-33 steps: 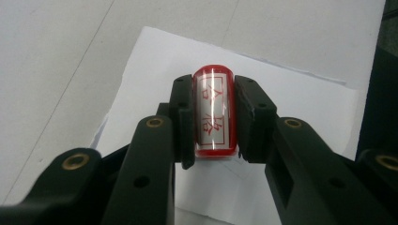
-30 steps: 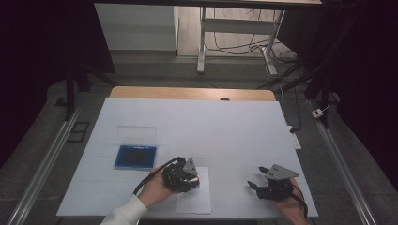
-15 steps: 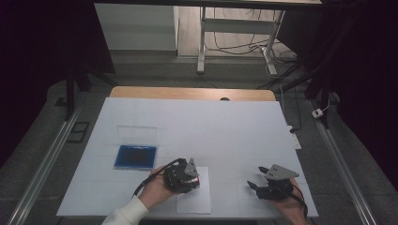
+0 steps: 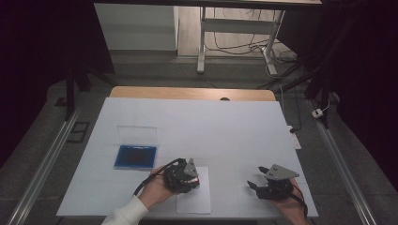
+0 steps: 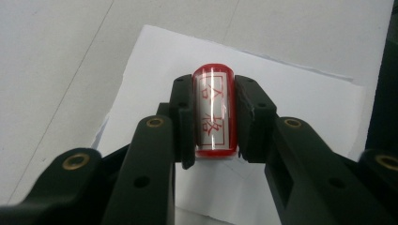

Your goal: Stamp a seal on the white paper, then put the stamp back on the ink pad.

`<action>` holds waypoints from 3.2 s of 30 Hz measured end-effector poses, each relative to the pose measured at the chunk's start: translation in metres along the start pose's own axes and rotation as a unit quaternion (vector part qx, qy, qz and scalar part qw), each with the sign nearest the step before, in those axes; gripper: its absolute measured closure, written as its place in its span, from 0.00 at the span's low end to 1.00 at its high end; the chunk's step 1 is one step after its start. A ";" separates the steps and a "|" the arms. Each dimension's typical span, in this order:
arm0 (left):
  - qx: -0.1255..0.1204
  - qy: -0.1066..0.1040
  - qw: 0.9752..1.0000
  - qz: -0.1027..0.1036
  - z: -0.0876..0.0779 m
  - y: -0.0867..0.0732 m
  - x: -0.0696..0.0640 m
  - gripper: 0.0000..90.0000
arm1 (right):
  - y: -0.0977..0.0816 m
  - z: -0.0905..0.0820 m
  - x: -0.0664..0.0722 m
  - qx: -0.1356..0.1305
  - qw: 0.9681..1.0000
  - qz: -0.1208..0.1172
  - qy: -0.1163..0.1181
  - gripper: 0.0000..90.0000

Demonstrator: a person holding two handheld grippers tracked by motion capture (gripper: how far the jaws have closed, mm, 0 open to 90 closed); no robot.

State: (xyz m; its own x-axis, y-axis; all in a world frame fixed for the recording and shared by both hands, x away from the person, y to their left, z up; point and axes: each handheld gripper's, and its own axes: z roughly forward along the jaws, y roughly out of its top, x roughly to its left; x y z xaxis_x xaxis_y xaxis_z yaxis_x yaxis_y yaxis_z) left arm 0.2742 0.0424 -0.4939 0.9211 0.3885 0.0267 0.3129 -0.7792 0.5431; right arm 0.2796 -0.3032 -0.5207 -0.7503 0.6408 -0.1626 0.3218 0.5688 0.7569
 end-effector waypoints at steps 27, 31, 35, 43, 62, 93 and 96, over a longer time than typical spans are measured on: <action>-0.080 -0.007 0.997 -0.012 -0.036 0.002 0.000 0.78 | 0.000 -0.003 -0.002 -0.006 1.000 0.000 -0.002 0.31; -0.089 -0.006 0.996 -0.018 -0.041 0.001 0.003 0.78 | 0.000 -0.003 -0.001 -0.007 1.000 0.000 -0.001 0.31; -0.096 -0.003 0.995 -0.022 -0.047 -0.001 0.006 0.78 | 0.000 -0.003 -0.001 -0.006 1.000 0.000 -0.001 0.31; -0.105 0.003 0.994 -0.035 -0.056 -0.006 0.014 0.78 | -0.001 -0.003 -0.002 -0.005 1.000 0.001 -0.002 0.32; -0.124 0.027 0.989 -0.078 -0.079 -0.026 0.038 0.78 | -0.001 -0.003 -0.002 -0.004 1.000 0.002 -0.002 0.32; -0.131 0.073 0.977 -0.150 -0.100 -0.066 0.075 0.78 | -0.002 -0.002 -0.002 -0.002 1.000 0.002 -0.002 0.32; -0.130 0.081 0.976 -0.154 -0.101 -0.070 0.078 0.78 | -0.002 -0.003 -0.002 -0.003 1.000 0.002 -0.002 0.32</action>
State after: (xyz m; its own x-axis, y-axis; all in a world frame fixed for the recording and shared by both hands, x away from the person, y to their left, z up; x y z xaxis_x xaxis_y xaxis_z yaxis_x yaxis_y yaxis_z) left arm 0.3011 0.1768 -0.4450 0.7371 0.6739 -0.0514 0.4813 -0.4701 0.7398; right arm 0.2788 -0.3072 -0.5199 -0.7466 0.6451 -0.1624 0.3215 0.5637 0.7609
